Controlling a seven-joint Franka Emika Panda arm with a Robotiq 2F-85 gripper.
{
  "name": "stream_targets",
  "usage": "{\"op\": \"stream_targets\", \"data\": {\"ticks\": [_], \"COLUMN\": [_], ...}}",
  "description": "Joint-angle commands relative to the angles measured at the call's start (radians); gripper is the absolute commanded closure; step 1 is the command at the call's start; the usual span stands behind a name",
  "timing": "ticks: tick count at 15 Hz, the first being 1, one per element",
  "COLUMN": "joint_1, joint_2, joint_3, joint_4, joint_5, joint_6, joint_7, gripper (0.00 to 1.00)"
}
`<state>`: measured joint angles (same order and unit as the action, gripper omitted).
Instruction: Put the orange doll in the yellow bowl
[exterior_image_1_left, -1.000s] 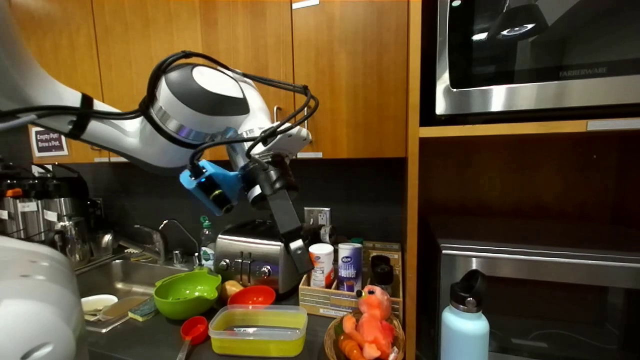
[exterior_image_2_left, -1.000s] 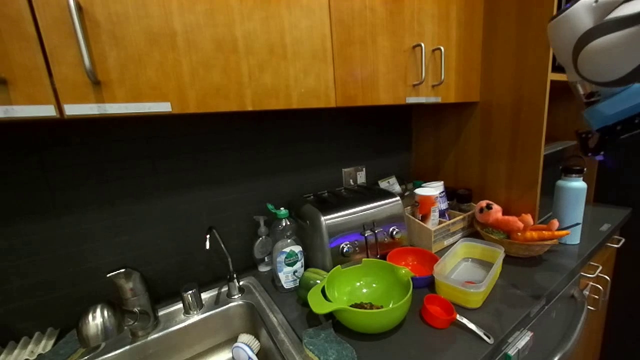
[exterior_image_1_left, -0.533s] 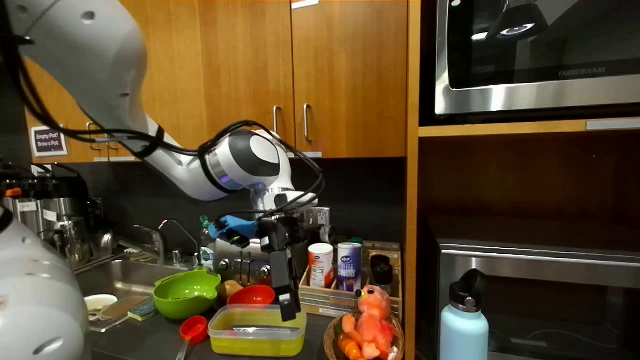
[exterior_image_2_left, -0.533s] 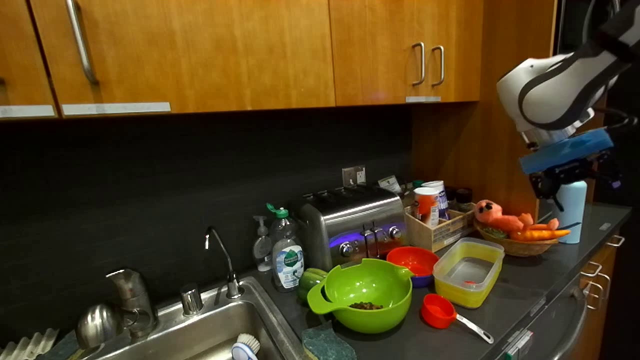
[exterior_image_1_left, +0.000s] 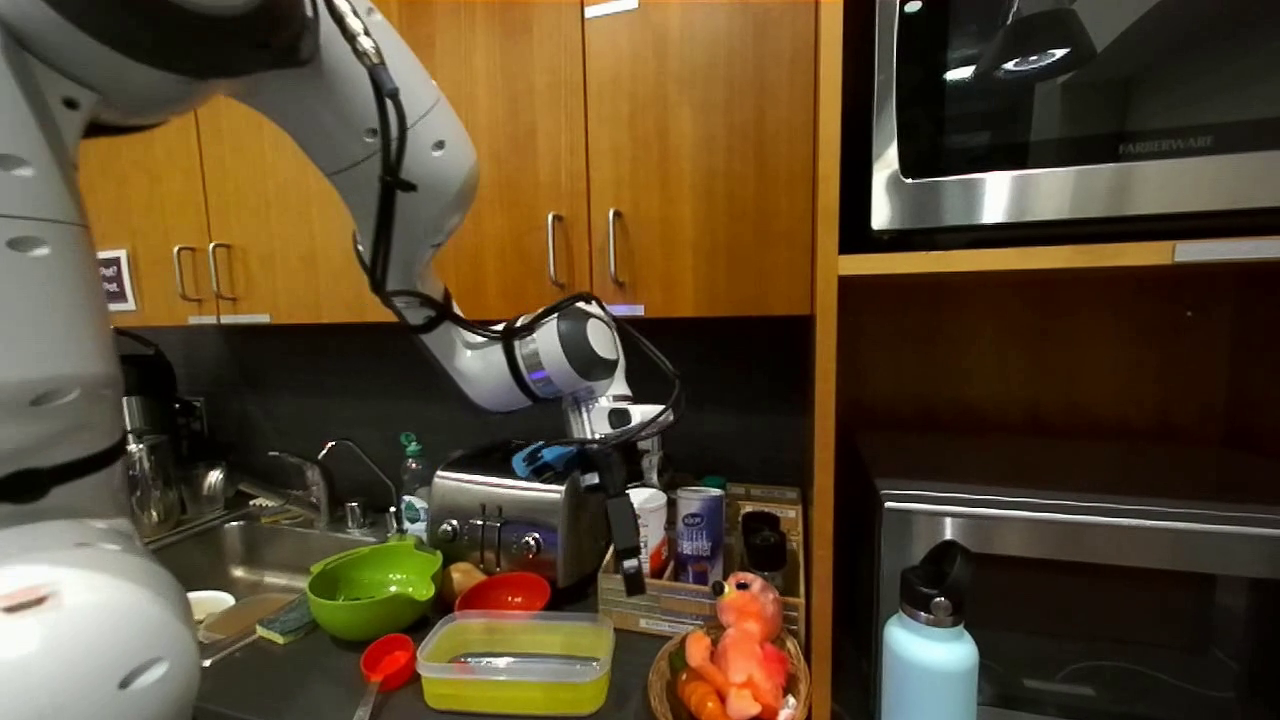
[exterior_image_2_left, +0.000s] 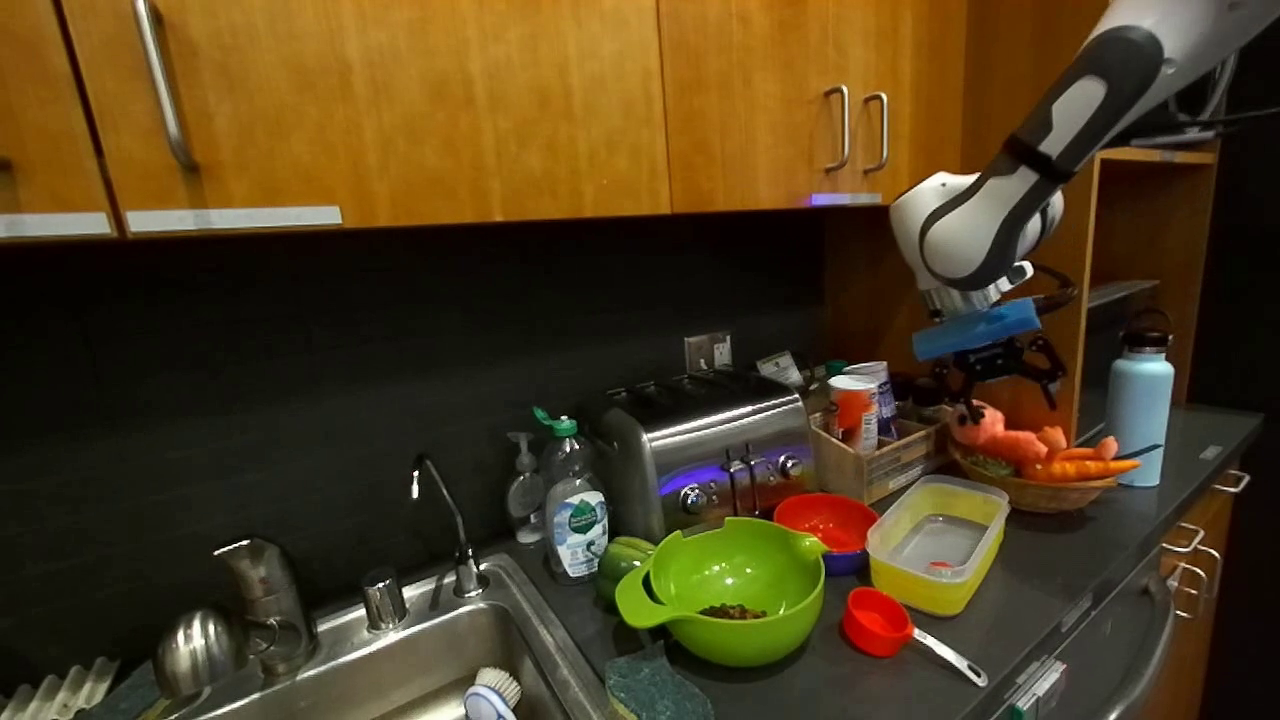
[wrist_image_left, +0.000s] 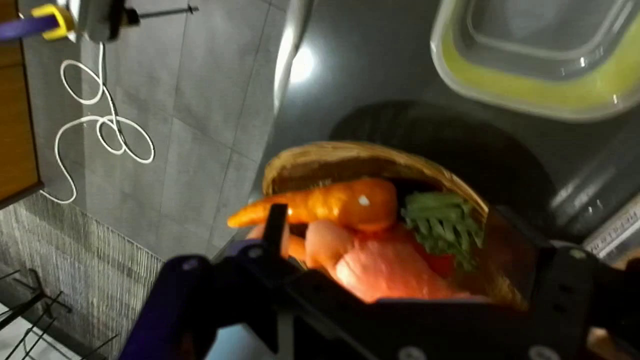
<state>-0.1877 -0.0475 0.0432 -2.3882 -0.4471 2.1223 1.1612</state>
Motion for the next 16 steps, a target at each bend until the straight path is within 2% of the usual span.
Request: {"op": "stream_targets", "data": {"ticks": [1, 5, 10, 16], "joint_1": [0.035, 0.096, 0.177, 0.248], "joint_2": [0.165, 0.198, 0.190, 0.111], "joint_3": [-0.056, -0.108, -0.104, -0.090], "joint_4": [0.185, 0.218, 0.131, -0.032], "joint_5": [-0.128, -0.200, -0.191, -0.211], "joint_6": [0.042, 0.043, 0.041, -0.014], "joint_7": [0.152, 0.422, 0.797, 1.238], "gripper": [0.00, 0.00, 0.00, 0.00]}}
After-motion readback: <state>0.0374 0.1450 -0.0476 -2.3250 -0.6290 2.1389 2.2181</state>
